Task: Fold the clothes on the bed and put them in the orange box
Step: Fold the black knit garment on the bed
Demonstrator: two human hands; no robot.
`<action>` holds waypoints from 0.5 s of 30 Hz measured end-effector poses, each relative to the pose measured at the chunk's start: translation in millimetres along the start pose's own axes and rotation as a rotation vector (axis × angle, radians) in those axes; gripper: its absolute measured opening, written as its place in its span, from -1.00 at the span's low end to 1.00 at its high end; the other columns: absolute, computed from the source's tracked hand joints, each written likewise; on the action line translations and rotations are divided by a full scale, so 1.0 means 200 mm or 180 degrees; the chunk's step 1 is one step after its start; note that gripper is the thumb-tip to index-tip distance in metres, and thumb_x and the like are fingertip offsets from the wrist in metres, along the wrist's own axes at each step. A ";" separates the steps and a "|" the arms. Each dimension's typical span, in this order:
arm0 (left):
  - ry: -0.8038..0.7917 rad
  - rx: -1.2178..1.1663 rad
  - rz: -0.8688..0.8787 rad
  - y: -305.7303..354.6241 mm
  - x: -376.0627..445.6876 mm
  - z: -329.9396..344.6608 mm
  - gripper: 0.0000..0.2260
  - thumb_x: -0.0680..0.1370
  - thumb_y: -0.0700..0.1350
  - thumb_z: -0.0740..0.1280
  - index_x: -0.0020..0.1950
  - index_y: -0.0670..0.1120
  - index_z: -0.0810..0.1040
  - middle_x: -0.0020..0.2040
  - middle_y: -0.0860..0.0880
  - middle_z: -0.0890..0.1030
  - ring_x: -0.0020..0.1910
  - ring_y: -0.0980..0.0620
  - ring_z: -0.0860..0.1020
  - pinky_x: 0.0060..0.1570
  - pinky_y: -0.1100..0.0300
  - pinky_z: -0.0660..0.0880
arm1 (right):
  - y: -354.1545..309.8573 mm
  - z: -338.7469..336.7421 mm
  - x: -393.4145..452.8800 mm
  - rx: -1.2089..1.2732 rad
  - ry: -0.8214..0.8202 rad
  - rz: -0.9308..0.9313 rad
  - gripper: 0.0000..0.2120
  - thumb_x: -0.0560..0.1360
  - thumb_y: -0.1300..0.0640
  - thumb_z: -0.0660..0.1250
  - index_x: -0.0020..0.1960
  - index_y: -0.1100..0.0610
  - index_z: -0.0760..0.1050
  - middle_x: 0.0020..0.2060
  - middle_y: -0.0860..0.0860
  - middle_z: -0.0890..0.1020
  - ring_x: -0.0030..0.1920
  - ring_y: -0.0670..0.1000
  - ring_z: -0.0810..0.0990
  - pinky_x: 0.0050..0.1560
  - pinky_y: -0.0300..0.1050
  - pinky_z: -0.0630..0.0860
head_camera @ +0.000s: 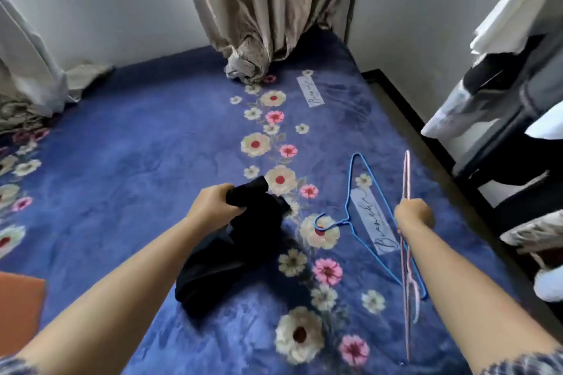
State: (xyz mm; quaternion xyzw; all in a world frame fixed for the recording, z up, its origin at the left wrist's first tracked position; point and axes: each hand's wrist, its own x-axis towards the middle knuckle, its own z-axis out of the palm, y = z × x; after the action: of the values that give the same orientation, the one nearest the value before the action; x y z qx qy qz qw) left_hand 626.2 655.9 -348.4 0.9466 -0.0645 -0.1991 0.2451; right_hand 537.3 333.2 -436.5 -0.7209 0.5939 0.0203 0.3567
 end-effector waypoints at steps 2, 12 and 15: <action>-0.0068 -0.0075 -0.0043 -0.03 0.03 0.06 -0.83 0.43 -0.18 0.39 -0.16 -0.28 0.48 -0.21 -0.25 0.55 -0.17 -0.16 0.54 -0.25 0.14 0.31 | 0.03 0.15 0.08 0.0376 -0.0161 0.0370 -0.67 0.59 0.15 0.14 0.02 0.42 0.52 -0.02 0.30 0.62 -0.30 0.25 0.57 -0.14 0.19 0.58; 0.0125 -0.0165 0.0088 -0.12 0.26 0.22 -0.69 0.44 -0.19 0.41 -0.37 -0.04 0.30 -0.42 0.03 0.37 -0.41 0.16 0.35 -0.38 0.30 0.23 | -0.25 0.50 0.30 -0.0191 -0.0210 -0.0614 -0.61 0.61 0.08 0.11 0.19 0.37 0.47 0.15 0.33 0.53 0.15 0.33 0.50 0.13 0.12 0.42; 0.0136 -0.0137 0.0053 -0.18 0.30 0.23 -0.69 0.43 -0.19 0.41 -0.37 -0.04 0.30 -0.43 0.04 0.36 -0.41 0.15 0.35 -0.38 0.29 0.22 | -0.33 0.55 0.38 -0.0608 -0.0096 -0.0885 -0.54 0.62 0.01 0.06 0.20 0.39 0.45 0.18 0.35 0.50 0.21 0.32 0.45 0.12 0.08 0.40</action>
State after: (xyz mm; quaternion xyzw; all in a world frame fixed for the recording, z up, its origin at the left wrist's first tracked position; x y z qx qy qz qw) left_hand 663.7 653.6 -423.1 0.9446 -0.0629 -0.1781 0.2683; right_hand 660.7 329.9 -520.2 -0.8264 0.4784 0.0379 0.2947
